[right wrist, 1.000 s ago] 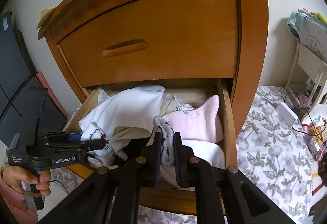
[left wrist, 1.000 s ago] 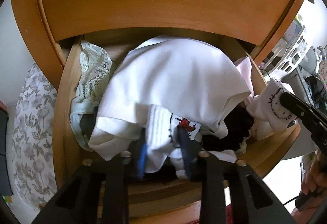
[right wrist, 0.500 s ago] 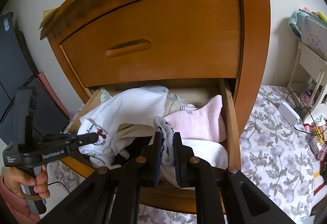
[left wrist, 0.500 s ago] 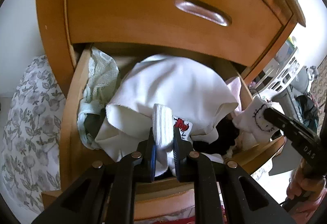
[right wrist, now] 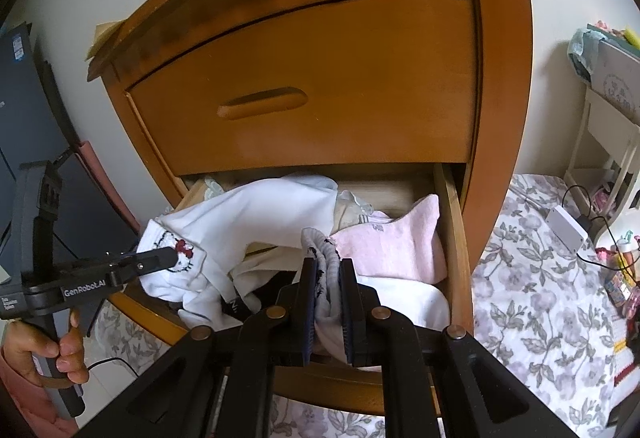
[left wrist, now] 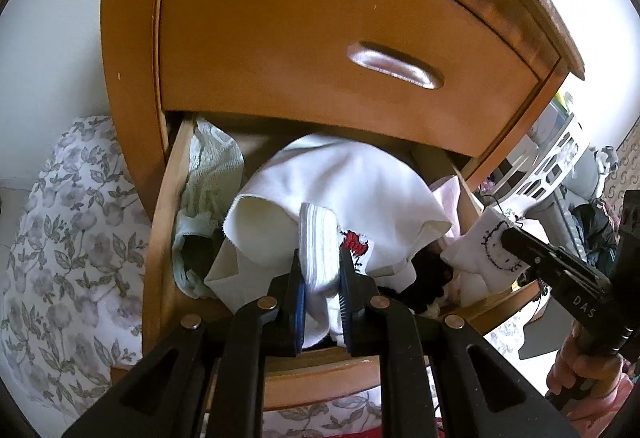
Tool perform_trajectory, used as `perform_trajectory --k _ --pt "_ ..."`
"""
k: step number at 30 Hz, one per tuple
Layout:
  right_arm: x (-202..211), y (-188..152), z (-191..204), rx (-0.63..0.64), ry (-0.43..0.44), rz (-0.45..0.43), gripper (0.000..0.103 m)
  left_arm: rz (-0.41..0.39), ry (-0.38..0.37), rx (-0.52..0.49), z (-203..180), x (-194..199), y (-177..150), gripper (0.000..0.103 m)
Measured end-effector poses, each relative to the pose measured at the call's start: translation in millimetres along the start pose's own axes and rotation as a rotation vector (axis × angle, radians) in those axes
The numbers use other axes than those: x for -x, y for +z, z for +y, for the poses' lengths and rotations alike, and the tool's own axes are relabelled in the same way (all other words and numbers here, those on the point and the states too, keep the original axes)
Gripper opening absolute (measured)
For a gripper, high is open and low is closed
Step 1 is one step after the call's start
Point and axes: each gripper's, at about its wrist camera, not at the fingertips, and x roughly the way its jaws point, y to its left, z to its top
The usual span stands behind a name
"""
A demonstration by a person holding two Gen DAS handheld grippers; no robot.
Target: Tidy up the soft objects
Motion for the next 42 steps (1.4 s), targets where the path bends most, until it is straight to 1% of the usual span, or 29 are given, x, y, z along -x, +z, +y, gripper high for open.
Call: perform_trajectory --k 8,19,42 --pt "12.5 1.3 2.6 -0.001 -0.006 -0.021 0.012 -0.032 -0.003 0.01 -1.4 15.4 0.4 0.014" --pt "44.6 5.5 10.4 0.009 -0.018 -0.072 0.012 -0.087 -0.001 0.055 1.2 46.4 -2.8 0.014" --pt "111.7 2.2 25.6 0.022 -0.014 -0.175 0.011 -0.177 -0.015 0.041 -18.4 107.5 -14.0 0.014"
